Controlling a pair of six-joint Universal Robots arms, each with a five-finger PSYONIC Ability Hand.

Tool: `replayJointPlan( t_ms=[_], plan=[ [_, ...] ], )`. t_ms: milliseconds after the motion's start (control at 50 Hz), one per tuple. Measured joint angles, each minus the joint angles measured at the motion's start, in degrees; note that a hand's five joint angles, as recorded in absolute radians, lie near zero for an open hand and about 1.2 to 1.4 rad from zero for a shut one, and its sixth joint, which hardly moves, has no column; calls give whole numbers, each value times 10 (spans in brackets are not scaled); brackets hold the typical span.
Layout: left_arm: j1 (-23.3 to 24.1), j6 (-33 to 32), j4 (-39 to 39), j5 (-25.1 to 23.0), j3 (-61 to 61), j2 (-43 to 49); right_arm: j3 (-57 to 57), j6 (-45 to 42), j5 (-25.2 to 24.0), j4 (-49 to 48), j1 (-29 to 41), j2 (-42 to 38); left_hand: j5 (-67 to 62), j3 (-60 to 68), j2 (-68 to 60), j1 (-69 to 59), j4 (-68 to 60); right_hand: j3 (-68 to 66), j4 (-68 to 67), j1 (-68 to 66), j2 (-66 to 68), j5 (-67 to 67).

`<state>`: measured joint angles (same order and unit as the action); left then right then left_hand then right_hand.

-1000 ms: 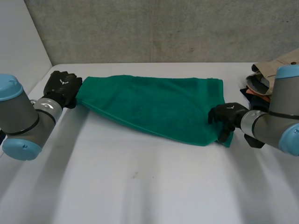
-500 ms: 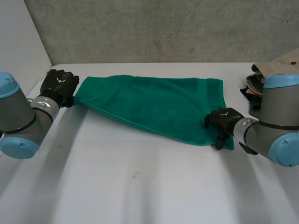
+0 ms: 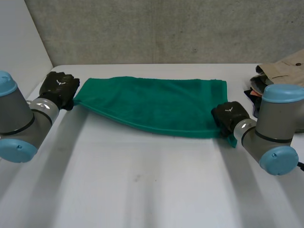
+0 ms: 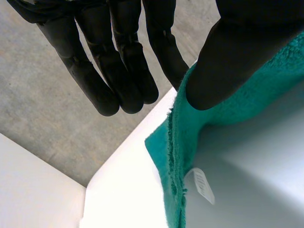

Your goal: Fold the laundry.

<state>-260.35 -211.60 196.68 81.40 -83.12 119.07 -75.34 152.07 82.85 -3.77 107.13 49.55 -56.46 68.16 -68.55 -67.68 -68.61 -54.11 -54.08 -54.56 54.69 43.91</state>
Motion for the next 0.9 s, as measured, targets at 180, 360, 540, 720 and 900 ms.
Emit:
replayJointPlan(
  t_ms=[180, 360, 540, 720, 900],
  plan=[
    [4, -55, -79, 18, -24, -36, -28, -11, -8, -8, -12, 40, 0, 0, 0, 0, 0, -137, -143, -107, 124, 132],
    [-1, -115, -171, 28, -81, -85, -39, -96, -41, 129, -44, 79, 0, 0, 0, 0, 0, -137, -143, -107, 124, 132],
    [-9, -219, -372, 41, -144, -147, -82, -316, -41, 472, -96, 161, 0, 0, 0, 0, 0, -138, -145, -107, 124, 144],
    [12, -256, -394, 26, -81, -121, -73, -338, -35, 398, -77, 162, 0, 0, 0, 0, 0, -139, -145, -107, 124, 149],
    [50, -209, -228, 43, 185, 7, 117, -239, 4, 234, -40, 73, 0, 0, 0, 0, 0, -139, -145, -107, 124, 149]
  ],
)
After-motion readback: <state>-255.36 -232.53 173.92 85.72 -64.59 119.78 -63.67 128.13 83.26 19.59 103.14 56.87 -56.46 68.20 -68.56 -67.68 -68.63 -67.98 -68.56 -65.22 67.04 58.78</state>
